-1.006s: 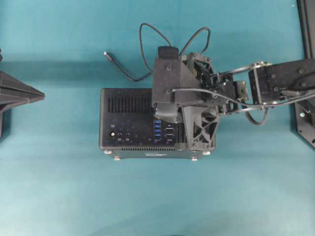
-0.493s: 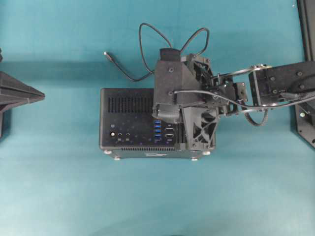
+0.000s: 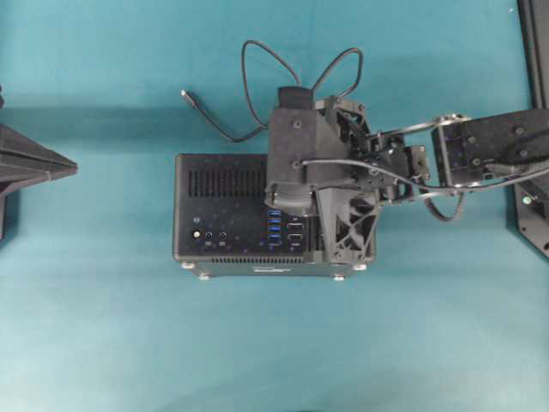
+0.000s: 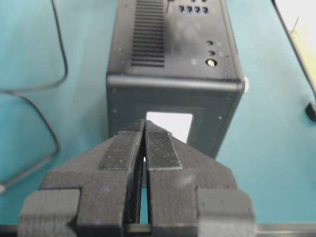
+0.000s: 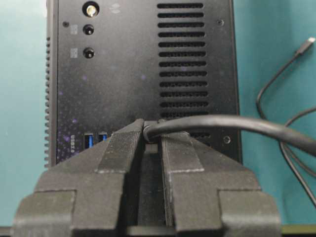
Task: Insert the USB into the PC box with both arms.
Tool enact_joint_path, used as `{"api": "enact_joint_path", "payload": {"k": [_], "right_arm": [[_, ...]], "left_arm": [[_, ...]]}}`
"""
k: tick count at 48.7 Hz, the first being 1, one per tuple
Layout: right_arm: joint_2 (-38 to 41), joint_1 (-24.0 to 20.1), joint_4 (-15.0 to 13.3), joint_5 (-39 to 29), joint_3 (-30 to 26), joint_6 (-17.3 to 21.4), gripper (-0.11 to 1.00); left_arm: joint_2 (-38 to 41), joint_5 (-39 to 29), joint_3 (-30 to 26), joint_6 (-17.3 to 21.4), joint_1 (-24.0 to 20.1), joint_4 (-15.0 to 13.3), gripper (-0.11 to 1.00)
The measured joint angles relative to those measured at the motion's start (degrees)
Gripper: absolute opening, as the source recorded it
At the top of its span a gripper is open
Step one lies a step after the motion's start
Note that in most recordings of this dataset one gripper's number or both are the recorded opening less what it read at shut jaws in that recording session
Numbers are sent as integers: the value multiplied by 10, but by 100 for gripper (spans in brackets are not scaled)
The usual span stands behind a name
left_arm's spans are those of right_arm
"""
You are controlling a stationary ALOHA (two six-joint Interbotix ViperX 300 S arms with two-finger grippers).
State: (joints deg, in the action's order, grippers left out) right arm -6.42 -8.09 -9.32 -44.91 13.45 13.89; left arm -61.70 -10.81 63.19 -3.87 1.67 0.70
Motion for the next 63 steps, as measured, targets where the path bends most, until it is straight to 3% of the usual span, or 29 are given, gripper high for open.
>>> {"api": "enact_joint_path", "payload": {"k": [63], "right_arm": [[16,-14,1,-36,-19,0,12]], "left_arm": [[-9,0,4,-8,0,-1,0]]}}
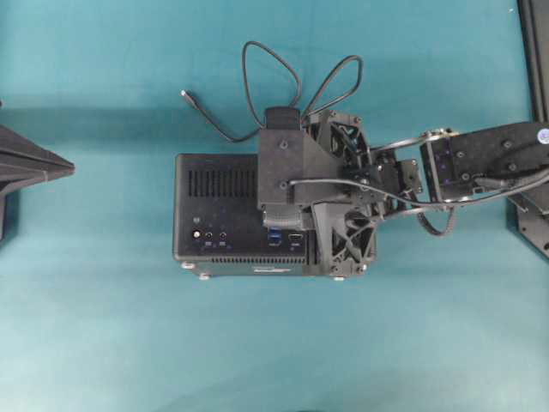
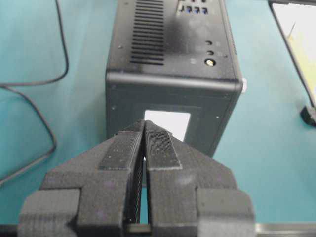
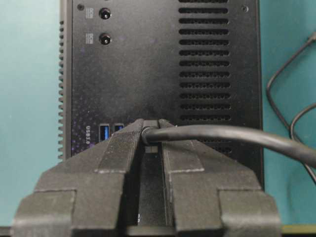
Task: Insert the USB into the PC box with both arms.
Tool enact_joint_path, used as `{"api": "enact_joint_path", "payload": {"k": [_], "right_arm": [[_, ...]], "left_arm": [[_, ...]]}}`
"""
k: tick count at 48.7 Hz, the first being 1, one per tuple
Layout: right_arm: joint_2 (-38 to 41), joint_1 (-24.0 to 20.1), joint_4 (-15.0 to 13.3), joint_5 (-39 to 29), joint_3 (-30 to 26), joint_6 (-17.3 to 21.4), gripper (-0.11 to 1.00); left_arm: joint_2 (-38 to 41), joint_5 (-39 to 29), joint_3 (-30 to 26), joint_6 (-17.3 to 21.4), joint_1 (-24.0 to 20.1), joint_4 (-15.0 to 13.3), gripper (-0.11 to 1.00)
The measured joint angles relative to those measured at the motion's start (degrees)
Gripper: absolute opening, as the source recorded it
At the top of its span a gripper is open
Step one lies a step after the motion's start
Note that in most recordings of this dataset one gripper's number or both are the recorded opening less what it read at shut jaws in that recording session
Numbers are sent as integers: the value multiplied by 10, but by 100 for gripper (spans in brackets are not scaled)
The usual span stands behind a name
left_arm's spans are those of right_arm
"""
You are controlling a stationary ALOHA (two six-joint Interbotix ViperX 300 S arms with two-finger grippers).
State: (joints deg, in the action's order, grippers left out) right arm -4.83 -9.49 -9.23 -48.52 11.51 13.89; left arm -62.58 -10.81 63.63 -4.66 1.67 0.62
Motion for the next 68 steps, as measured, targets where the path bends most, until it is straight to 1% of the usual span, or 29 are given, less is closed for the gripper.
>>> {"api": "enact_joint_path", "payload": {"k": [54,64,68], "right_arm": [[13,-3,4,-2,-5,0,12],[14,-3,4,-1,-6,0,14],[15,-4,4,-3,-6,0,17]], "left_arm": [[-1,0,4,0,0,0,0],[-1,1,4,0,0,1,0],[-1,0,4,0,0,1,0]]}}
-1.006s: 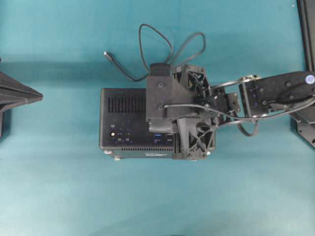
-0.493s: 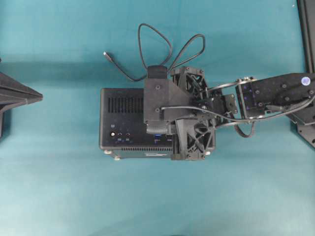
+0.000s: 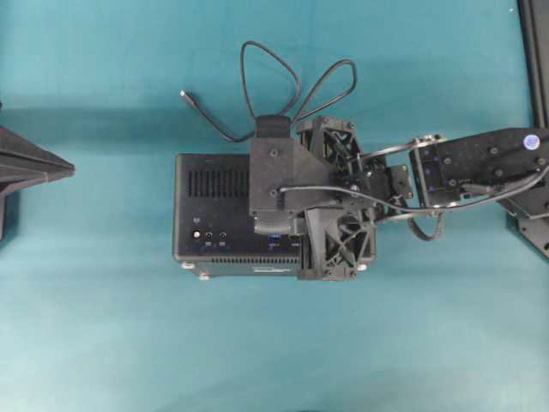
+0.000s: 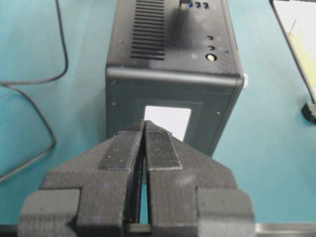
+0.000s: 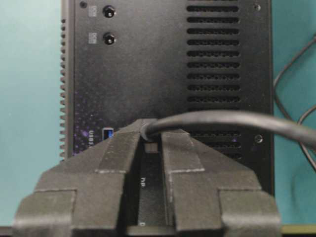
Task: Insert the USB into the PC box with both arms.
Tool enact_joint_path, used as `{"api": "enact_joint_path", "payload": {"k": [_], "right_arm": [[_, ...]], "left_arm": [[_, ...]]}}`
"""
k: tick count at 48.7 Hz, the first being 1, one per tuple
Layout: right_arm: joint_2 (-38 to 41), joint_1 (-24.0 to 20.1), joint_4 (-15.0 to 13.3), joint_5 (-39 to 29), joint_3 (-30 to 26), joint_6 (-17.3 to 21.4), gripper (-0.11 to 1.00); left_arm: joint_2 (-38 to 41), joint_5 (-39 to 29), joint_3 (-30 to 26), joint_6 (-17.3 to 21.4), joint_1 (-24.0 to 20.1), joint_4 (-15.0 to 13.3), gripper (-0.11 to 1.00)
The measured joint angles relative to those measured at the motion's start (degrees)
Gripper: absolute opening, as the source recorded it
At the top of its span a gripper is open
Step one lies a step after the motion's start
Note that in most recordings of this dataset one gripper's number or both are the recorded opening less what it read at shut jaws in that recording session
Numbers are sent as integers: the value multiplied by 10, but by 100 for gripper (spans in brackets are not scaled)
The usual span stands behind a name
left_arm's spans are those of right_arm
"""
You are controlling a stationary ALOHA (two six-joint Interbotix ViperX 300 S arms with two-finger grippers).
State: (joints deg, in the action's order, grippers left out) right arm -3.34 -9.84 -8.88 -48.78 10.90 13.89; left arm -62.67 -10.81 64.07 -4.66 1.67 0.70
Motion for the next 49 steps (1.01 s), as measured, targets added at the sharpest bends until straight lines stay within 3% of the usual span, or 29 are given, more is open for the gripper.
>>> {"api": "enact_joint_path", "payload": {"k": [9,24,38,49], "right_arm": [[3,-1,0,-19,-3,0,29],[4,-3,-3,-28,-5,0,64],[4,-4,-7,-33,-15,0,65],[4,-4,-32,-35,-29,0,65]], "left_arm": [[-4,0,1,0,0,-1,0],[-4,0,4,0,0,0,0],[-4,0,4,0,0,0,0],[-5,1,6,-1,0,0,0]]}}
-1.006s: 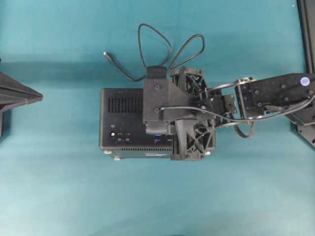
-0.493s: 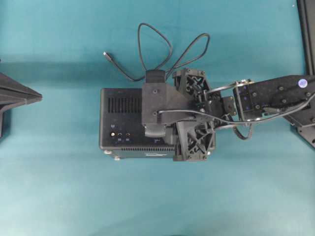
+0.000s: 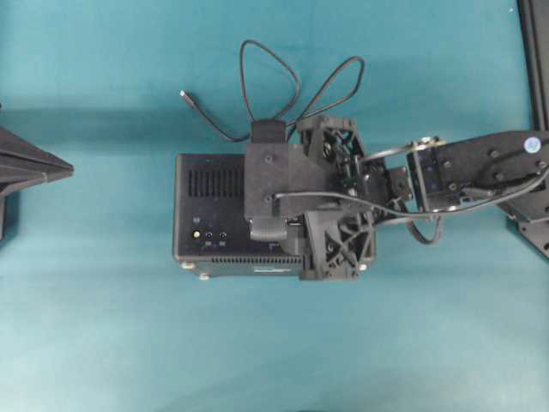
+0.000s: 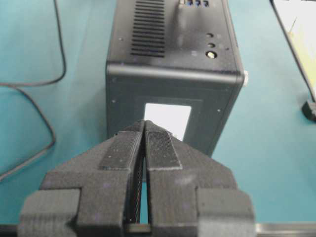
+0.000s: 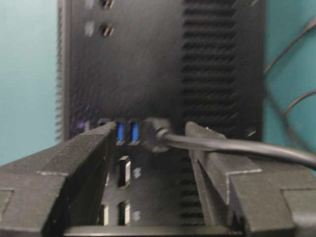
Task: Insert the USB into the PC box with both arms.
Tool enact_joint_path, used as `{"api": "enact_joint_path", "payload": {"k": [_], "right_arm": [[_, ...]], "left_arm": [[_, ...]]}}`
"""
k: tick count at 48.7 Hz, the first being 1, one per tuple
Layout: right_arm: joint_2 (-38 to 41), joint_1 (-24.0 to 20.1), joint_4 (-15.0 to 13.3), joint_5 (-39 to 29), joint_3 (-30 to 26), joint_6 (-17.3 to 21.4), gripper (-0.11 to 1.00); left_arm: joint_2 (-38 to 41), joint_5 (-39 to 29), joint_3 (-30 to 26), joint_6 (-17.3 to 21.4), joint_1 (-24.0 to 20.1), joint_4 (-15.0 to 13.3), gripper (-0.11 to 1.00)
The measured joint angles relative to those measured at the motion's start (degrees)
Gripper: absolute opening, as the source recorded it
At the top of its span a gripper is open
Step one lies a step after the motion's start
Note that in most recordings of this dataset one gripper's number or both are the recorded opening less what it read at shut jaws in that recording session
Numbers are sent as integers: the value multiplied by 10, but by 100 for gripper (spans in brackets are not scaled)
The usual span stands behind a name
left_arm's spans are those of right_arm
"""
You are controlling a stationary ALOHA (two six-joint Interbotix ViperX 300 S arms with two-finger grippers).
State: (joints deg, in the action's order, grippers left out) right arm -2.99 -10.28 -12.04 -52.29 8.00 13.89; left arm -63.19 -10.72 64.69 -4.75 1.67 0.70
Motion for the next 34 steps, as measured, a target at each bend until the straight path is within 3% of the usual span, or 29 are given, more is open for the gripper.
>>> {"api": "enact_joint_path", "payload": {"k": [12,29,34], "right_arm": [[0,0,-7,0,-1,0,60],[0,-3,-6,0,-1,0,19],[0,-4,-6,0,-1,0,12]], "left_arm": [[-2,-1,0,0,0,0,0],[-6,-1,3,0,0,0,0],[-6,0,4,0,0,0,0]]}}
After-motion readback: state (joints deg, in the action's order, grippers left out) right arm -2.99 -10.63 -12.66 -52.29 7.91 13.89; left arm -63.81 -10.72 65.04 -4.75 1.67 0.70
